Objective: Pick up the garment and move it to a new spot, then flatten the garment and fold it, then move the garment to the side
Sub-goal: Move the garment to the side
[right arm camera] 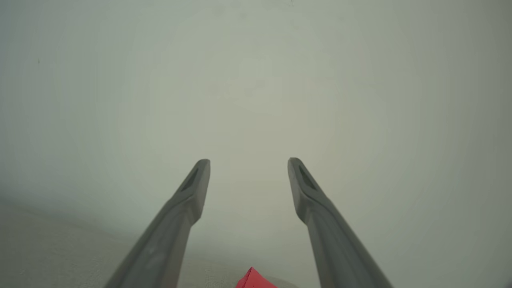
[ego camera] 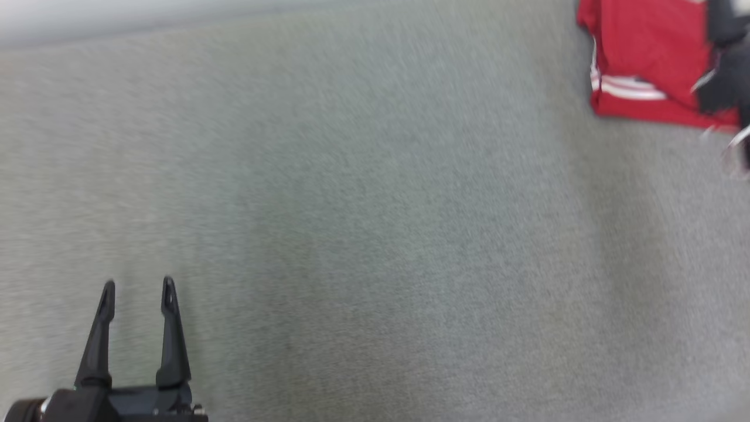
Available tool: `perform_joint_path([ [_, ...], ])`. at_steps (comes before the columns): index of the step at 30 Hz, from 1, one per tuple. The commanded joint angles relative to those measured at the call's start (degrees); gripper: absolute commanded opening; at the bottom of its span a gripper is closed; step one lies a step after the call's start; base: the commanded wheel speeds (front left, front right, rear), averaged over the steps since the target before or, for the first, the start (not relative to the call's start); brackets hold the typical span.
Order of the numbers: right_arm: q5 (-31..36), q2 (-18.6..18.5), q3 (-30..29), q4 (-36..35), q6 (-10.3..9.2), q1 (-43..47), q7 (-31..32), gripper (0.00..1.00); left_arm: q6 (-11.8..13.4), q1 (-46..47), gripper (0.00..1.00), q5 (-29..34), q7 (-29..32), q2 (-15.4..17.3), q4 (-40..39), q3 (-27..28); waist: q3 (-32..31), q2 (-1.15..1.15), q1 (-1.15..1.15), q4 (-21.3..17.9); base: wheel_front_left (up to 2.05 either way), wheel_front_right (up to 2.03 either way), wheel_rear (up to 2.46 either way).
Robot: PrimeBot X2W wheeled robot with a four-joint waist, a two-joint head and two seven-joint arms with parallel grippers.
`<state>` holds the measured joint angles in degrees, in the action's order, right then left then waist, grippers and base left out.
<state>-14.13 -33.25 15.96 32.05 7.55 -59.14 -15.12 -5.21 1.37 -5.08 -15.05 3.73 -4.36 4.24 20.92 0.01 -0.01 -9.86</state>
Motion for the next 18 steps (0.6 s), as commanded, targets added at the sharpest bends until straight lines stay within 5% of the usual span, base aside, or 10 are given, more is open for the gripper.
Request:
perform_joint_path([
  [1,-0.47,1.86,-1.47,-2.47,-0.15,4.56,0.01,1.0,0.33,-1.68,1.0,-0.2,-0.17,-0.48,0.9,0.65,-7.62,-0.01,0.01,5.64,0.0,0.0,0.0],
  [18,1.95,18.14,-15.04,-20.75,-0.15,40.01,0.0,1.0,1.11,-4.77,1.0,-0.7,-0.17,-0.87,6.91,0.14,-13.98,-0.01,0.01,11.14,0.0,0.0,0.0],
])
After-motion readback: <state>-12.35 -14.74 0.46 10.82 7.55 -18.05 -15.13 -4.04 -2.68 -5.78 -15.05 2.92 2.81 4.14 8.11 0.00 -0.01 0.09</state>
